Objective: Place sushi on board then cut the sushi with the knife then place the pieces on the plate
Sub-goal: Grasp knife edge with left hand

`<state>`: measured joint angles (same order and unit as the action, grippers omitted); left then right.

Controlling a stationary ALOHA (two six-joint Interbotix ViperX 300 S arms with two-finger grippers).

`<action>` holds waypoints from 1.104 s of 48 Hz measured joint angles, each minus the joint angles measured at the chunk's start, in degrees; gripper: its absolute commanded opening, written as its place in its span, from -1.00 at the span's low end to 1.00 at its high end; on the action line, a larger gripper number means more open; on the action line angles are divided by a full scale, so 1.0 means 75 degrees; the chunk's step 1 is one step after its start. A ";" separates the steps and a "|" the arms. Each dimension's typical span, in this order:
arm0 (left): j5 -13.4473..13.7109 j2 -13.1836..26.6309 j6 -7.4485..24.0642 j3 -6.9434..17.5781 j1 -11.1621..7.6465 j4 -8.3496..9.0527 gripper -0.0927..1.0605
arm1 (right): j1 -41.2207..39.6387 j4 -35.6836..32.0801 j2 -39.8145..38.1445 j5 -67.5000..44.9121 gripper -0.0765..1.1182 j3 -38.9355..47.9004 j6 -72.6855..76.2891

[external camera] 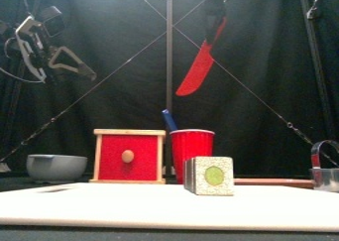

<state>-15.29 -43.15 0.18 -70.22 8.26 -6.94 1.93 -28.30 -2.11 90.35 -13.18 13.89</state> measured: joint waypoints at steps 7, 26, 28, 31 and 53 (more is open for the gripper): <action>-0.0188 -0.0012 0.0012 0.0117 -0.0023 0.0059 -0.84 | 0.0586 -0.0457 -0.0680 -0.0598 -0.49 0.0680 0.0820; -0.0949 0.0105 0.0000 0.0504 -0.0609 0.0574 -0.80 | 0.1195 -0.0586 -0.2449 -0.3738 -0.49 0.3727 0.3117; -0.0984 0.0164 -0.0035 0.0527 -0.0656 0.0574 -0.76 | 0.1195 -0.0598 -0.2602 -0.4195 -0.49 0.4078 0.3211; -0.1020 0.0316 -0.0035 0.0574 -0.0668 0.0527 -0.67 | 0.1195 -0.0598 -0.2813 -0.4945 -0.49 0.4688 0.3340; -0.0891 0.1758 -0.0023 0.1359 -0.1348 0.0129 0.49 | 0.0750 -0.0551 -0.3504 -0.9902 -0.49 0.7828 0.3680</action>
<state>-21.97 -29.97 0.00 -60.03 -1.85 -5.98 7.56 -32.43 -28.39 16.08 45.53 41.48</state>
